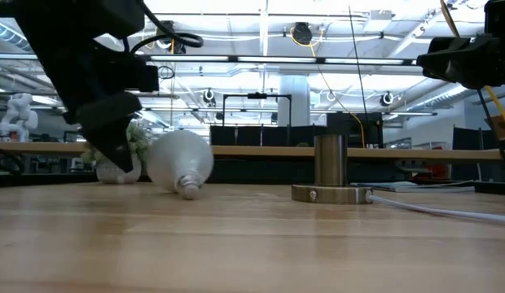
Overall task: Screw lightbulb
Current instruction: Insert the white lightbulb into the desk lamp
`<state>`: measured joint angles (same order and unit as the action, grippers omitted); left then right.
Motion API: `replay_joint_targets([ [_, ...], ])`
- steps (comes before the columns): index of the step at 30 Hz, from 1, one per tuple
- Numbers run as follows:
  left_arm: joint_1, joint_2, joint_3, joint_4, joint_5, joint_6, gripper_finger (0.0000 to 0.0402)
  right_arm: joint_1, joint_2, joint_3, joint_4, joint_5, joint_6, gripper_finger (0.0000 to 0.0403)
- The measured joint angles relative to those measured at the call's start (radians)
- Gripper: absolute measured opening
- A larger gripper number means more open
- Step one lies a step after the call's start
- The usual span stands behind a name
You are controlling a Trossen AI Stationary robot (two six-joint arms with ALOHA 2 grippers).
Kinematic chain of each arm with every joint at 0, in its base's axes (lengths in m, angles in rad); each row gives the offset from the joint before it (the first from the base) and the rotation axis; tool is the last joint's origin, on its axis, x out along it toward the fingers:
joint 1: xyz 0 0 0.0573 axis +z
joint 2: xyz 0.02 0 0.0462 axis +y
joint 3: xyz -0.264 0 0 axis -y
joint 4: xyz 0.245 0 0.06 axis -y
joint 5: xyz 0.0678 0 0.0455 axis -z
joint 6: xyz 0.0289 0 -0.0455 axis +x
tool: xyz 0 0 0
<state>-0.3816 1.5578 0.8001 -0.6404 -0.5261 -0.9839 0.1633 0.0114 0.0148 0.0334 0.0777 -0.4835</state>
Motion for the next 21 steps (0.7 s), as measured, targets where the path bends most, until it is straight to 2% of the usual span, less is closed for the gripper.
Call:
replay_joint_targets([
  [3,-0.004,0.000,0.000,0.009,-0.044,-0.006,0.0000,0.000,0.000,0.000,0.000,0.000,0.000,0.0000],
  [6,-0.005,0.000,0.000,0.052,-0.032,0.027,0.0000,0.000,0.000,0.000,0.000,0.000,0.000,0.0000],
  [10,-0.002,0.000,0.000,0.151,0.051,0.117,0.0000,0.000,0.000,0.000,0.000,0.000,0.000,0.0000],
  [15,0.025,0.000,0.000,0.352,0.177,0.249,0.0000,0.000,0.000,0.000,0.000,0.000,0.000,0.0000],
  [18,0.046,0.000,0.000,0.404,0.188,0.257,0.0000,0.000,0.000,0.000,0.000,0.000,0.000,0.0000],
  [21,0.058,0.000,0.000,0.424,0.212,0.203,0.0000,0.000,0.000,0.000,0.000,0.000,0.000,0.0000],
])
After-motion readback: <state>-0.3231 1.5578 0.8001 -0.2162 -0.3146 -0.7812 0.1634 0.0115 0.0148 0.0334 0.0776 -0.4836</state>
